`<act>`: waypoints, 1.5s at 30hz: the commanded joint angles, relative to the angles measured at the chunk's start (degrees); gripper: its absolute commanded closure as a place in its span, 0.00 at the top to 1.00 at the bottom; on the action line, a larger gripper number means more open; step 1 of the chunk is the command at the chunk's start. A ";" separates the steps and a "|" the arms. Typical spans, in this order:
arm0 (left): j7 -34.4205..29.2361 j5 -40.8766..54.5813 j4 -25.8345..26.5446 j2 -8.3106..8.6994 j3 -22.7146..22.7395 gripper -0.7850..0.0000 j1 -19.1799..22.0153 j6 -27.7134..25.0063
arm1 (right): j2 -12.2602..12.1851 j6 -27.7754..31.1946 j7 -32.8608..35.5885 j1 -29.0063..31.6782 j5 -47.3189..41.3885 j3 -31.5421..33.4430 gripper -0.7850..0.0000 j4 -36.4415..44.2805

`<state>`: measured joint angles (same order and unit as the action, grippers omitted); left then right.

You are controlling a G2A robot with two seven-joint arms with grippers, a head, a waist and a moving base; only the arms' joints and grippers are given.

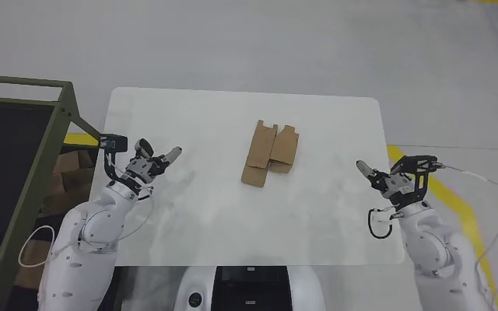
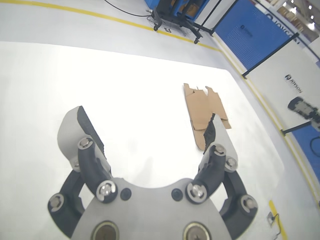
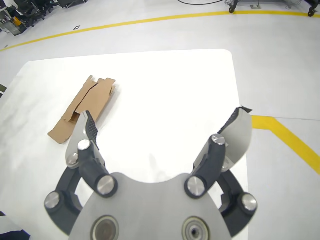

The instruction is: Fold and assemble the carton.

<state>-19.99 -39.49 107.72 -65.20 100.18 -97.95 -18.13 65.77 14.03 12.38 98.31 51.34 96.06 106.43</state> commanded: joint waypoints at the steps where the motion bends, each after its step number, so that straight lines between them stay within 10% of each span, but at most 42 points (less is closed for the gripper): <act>1: 0.20 -1.36 0.01 -0.01 -0.33 1.00 -0.04 0.03 | 0.00 -0.04 -0.46 0.01 1.02 -0.03 1.00 0.00; 14: 1.90 -0.59 -0.06 -0.24 -2.02 1.00 0.83 1.37 | -0.48 10.21 8.29 -0.47 -8.92 -1.11 1.00 2.02; 20: 3.82 0.53 -0.19 -0.34 -2.20 1.00 0.89 1.36 | -0.64 -1.03 24.74 -3.61 -22.05 -2.31 1.00 4.80; 32: 4.06 0.62 -0.23 -0.37 -2.25 1.00 0.93 1.51 | -0.68 -0.26 26.61 -4.07 -23.53 -3.53 1.00 4.50; 45: 4.42 -0.40 -0.05 -0.44 -3.68 1.00 0.99 1.79 | 0.58 -2.20 49.64 -28.22 -44.29 -21.31 1.00 -20.50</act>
<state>-15.66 -40.00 107.76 -65.62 96.63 -97.02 -16.36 66.19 11.81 62.50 72.16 6.61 76.03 88.47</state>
